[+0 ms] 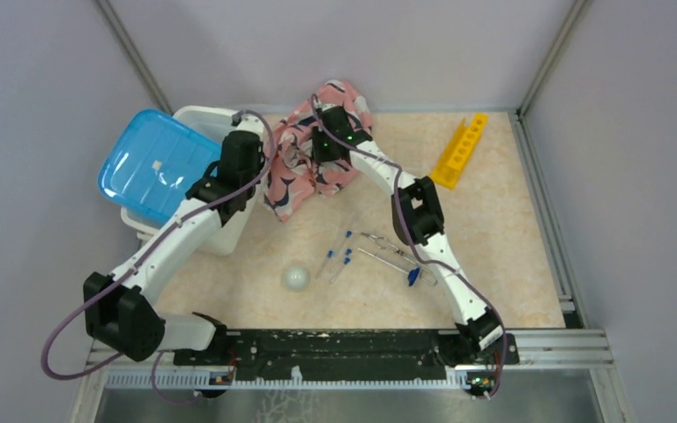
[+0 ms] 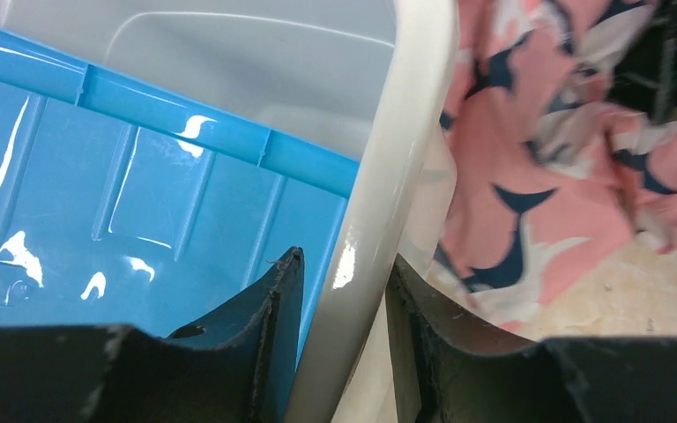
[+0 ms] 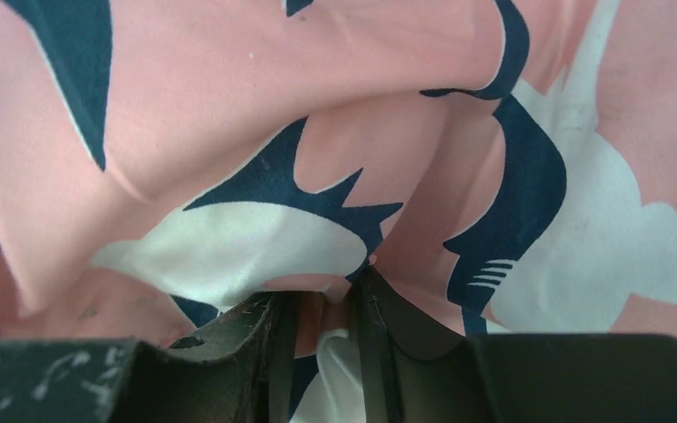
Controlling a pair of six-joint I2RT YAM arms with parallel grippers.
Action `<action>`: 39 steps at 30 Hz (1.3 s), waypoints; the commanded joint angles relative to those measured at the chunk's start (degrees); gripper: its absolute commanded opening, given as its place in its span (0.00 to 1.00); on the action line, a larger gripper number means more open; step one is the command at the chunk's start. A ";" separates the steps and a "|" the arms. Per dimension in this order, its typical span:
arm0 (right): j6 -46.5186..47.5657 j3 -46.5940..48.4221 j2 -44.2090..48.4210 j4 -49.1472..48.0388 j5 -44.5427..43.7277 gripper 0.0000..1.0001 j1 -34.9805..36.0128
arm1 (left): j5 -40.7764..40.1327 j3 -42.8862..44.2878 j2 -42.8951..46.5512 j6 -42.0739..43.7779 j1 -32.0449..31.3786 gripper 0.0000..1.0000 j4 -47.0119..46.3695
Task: Organize the chemistry lab equipment
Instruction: Place the storage box at the center of the board.
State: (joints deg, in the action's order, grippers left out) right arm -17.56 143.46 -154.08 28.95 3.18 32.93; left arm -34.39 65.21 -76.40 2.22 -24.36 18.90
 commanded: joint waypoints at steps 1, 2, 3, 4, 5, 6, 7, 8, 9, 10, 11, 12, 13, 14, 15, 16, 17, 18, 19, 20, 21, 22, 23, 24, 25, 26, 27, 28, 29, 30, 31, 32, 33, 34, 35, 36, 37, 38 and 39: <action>-3.87 3.62 -1.19 -4.71 10.56 0.29 3.01 | -5.65 3.16 2.50 7.16 -4.81 0.00 -4.95; -4.49 3.72 -1.26 -5.30 11.55 0.29 3.39 | -6.51 3.31 2.54 8.12 -6.09 0.00 -5.27; -5.07 3.94 -1.23 -5.73 12.09 0.29 3.65 | -7.61 3.44 2.56 9.18 -7.90 0.00 -5.74; -5.51 3.94 -1.21 -6.13 12.44 0.28 3.92 | -8.63 3.65 2.49 10.35 -9.19 0.00 -6.33; -6.10 3.89 -1.11 -6.71 12.85 0.28 3.97 | -9.48 3.83 2.55 11.55 -10.55 0.00 -6.85; -6.73 3.89 -1.13 -7.32 14.00 0.28 3.94 | -9.99 4.01 2.65 12.67 -11.79 0.00 -7.55; -7.44 3.93 -1.21 -8.05 15.78 0.26 3.93 | -10.78 4.03 2.69 13.93 -13.16 0.00 -8.52; -8.05 4.07 -1.34 -8.83 17.22 0.24 3.98 | -11.68 4.11 2.57 15.21 -14.51 0.00 -9.53; -8.77 4.24 -1.46 -9.54 18.63 0.24 3.92 | -12.57 4.31 2.43 16.25 -15.78 0.00 -10.27; -9.47 4.33 -1.56 -10.24 19.48 0.24 3.97 | -13.40 4.51 2.21 17.23 -17.08 0.00 -10.88; -9.90 4.36 -1.65 -10.74 19.98 0.24 3.96 | -14.35 4.75 1.89 18.12 -18.18 0.00 -11.53; -10.08 4.32 -1.66 -11.04 20.28 0.25 3.98 | -15.13 4.94 1.49 19.17 -19.39 0.00 -11.98; -10.02 4.33 -1.47 -11.08 20.51 0.26 3.92 | -15.82 4.93 1.18 20.41 -20.55 0.00 -12.63; -9.79 4.06 -1.10 -11.02 20.32 0.29 3.78 | -16.47 4.97 0.95 21.48 -21.62 0.00 -13.31; -9.62 3.36 -0.23 -11.17 19.78 0.34 3.48 | -17.30 4.94 0.63 22.60 -22.54 0.00 -13.84; -9.73 1.47 1.25 -11.99 18.93 0.39 3.13 | -17.85 5.02 0.36 23.60 -23.32 0.00 -14.41; -10.06 -1.50 3.40 -13.56 17.90 0.44 2.58 | -18.09 5.12 0.19 24.44 -24.11 0.00 -14.83; -10.59 -5.13 6.08 -16.00 16.82 0.48 1.94 | -18.16 5.34 0.12 25.09 -24.84 0.00 -15.04; -11.21 -9.04 8.73 -18.54 15.73 0.51 1.27 | -18.09 5.57 0.19 25.68 -25.46 0.00 -15.34; -11.82 -12.23 11.31 -21.02 14.73 0.55 0.48 | -18.08 5.84 0.20 26.16 -26.07 0.00 -15.47; -12.50 -15.23 13.66 -22.93 13.84 0.58 -0.32 | -17.95 6.30 0.12 26.58 -26.56 0.00 -15.41; -13.15 -17.55 15.71 -24.54 13.33 0.60 -1.21 | -17.80 6.90 -0.01 26.86 -27.14 0.00 -15.17; -13.93 -19.59 17.69 -26.47 12.92 0.63 -2.11 | -17.63 7.54 -0.33 27.16 -27.64 0.00 -14.72; -14.65 -21.55 19.91 -27.92 12.69 0.64 -3.22 | -17.37 8.30 -0.69 27.37 -28.13 0.00 -14.10; -15.03 -23.05 21.24 -28.44 12.50 0.65 -4.02 | -17.18 8.87 -1.16 27.63 -28.82 0.00 -13.68; -15.13 -23.72 22.24 -28.38 12.10 0.65 -4.73 | -17.12 9.36 -1.40 27.93 -29.12 0.00 -13.32; -14.83 -23.76 22.98 -27.37 11.35 0.65 -5.28 | -17.16 9.71 -1.71 28.21 -29.82 0.00 -13.11; -14.27 -23.73 23.69 -25.97 10.63 0.65 -5.77 | -17.15 10.00 -1.94 28.48 -30.29 0.00 -13.07; -13.73 -23.69 24.34 -24.52 9.96 0.65 -6.18 | -17.01 10.14 -2.11 28.73 -30.69 0.00 -13.05; -13.32 -23.79 24.80 -23.27 9.37 0.65 -6.61 | -16.68 10.31 -2.19 28.89 -31.13 0.00 -13.02; -13.03 -24.13 25.15 -22.37 8.65 0.65 -7.07 | -16.43 10.53 -2.42 28.97 -31.54 0.00 -13.01; -12.96 -24.69 25.43 -21.81 8.20 0.65 -7.55 | -16.27 10.80 -2.63 28.90 -31.95 0.00 -13.07; -13.00 -25.89 25.61 -21.47 7.86 0.65 -8.12 | -15.84 11.12 -2.85 28.65 -32.30 0.00 -12.86; -13.18 -27.04 25.92 -21.19 7.43 0.64 -8.67 | -15.23 11.71 -3.18 28.39 -32.67 0.00 -12.52; -13.32 -28.24 26.24 -21.27 6.95 0.64 -9.23 | -14.35 12.11 -3.63 28.22 -33.21 0.00 -12.11; -13.36 -29.97 26.73 -21.77 6.33 0.63 -9.71 | -13.47 12.54 -4.09 28.15 -33.59 0.00 -11.89; -13.30 -31.66 27.22 -22.54 5.64 0.63 -10.18 | -12.55 13.04 -4.63 28.19 -33.98 0.00 -11.60; -13.17 -32.90 27.55 -23.44 5.15 0.62 -10.67 | -11.61 13.71 -5.47 28.27 -34.18 0.00 -10.90; -13.03 -33.75 27.73 -23.64 4.83 0.62 -11.35 | -10.59 14.45 -6.36 28.33 -34.46 0.00 -10.34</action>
State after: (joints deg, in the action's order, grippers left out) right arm -31.11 113.97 -128.53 6.81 10.76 22.70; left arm -47.77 75.09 -80.93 26.87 -57.39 8.43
